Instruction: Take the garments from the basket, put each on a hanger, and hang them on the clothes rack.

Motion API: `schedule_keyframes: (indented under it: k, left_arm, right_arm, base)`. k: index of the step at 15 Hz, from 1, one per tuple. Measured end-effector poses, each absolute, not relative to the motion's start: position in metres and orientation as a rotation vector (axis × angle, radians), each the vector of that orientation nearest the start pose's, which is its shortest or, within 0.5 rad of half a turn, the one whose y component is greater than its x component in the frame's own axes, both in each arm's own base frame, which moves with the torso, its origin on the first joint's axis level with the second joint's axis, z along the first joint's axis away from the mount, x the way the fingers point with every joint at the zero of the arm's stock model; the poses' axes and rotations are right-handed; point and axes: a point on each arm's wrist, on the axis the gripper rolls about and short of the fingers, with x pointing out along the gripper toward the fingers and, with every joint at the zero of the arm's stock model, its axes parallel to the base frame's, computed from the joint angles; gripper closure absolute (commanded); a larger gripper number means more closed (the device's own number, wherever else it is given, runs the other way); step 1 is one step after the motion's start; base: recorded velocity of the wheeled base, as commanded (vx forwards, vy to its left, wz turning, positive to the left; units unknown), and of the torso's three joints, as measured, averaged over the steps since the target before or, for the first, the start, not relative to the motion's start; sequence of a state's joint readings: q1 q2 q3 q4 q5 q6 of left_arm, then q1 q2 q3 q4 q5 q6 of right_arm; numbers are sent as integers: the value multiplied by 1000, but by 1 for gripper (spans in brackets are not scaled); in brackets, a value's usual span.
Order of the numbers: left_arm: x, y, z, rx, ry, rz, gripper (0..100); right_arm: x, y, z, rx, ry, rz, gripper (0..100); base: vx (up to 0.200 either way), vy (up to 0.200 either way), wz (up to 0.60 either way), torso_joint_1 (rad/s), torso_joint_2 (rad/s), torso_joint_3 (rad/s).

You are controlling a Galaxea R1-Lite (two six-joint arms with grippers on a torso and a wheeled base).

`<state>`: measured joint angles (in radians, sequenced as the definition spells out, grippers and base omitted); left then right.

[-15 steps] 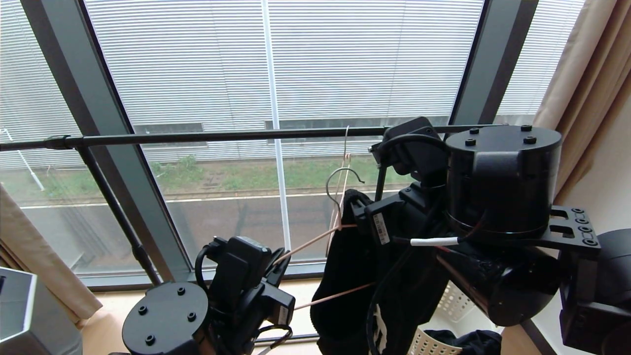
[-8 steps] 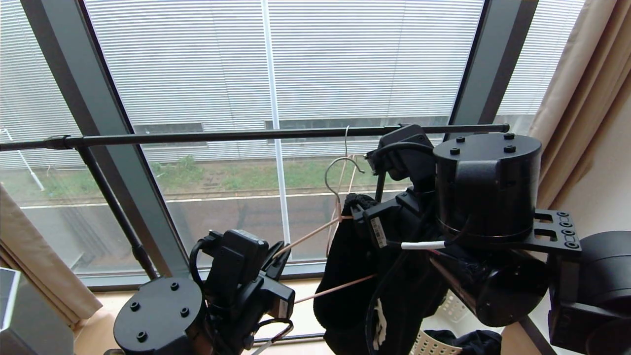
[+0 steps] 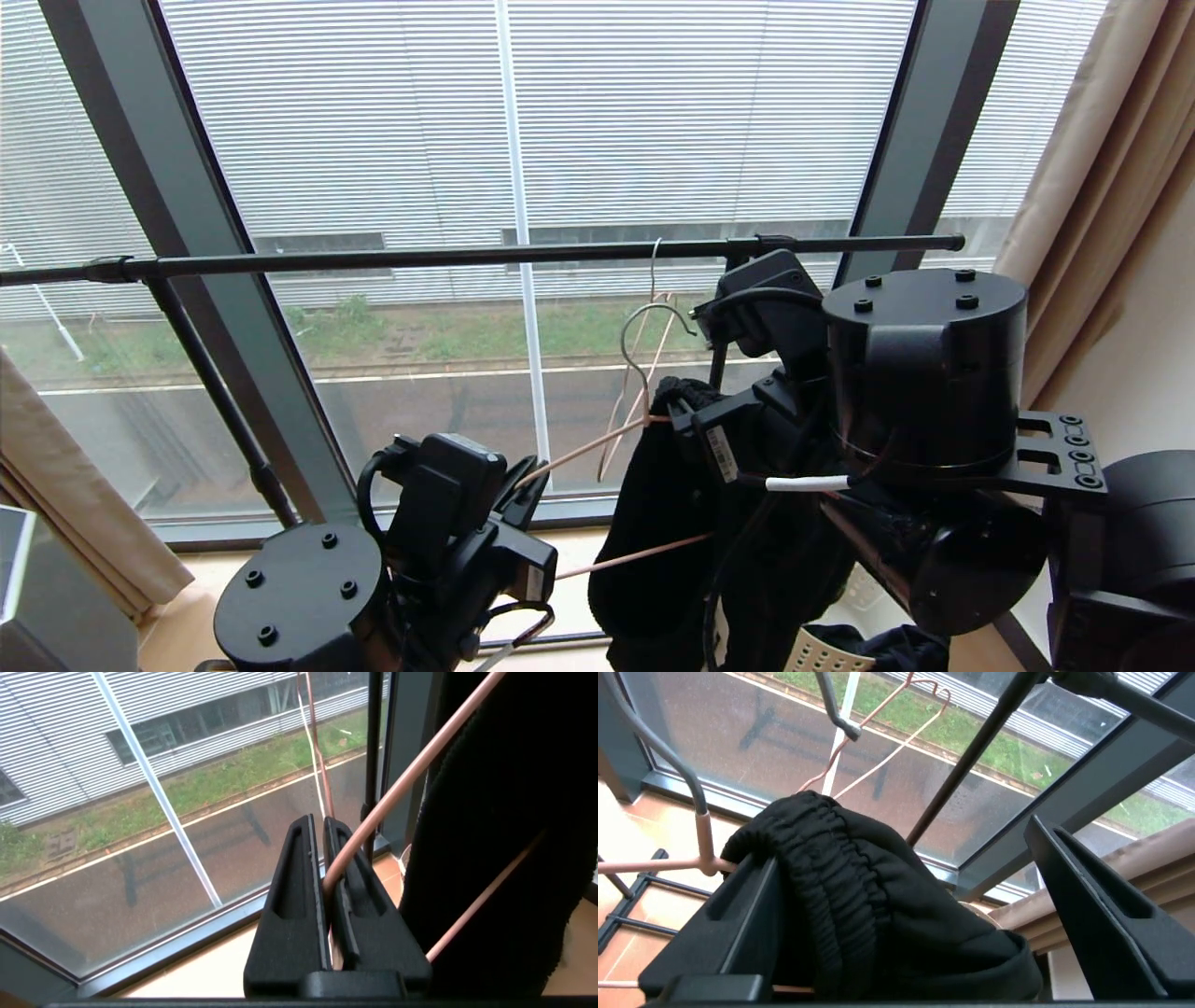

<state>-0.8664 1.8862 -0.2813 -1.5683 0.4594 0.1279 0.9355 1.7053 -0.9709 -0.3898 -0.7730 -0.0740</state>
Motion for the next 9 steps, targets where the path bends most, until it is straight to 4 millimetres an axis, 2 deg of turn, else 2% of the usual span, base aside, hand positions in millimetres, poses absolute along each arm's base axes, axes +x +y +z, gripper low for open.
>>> schedule_keyframes:
  k: [9]
  left_arm:
    - [181, -192, 106, 142, -3, -393, 100]
  right_arm:
    - [188, 237, 208, -337, 211, 188, 0]
  base:
    - [0, 0, 0, 0, 0, 0]
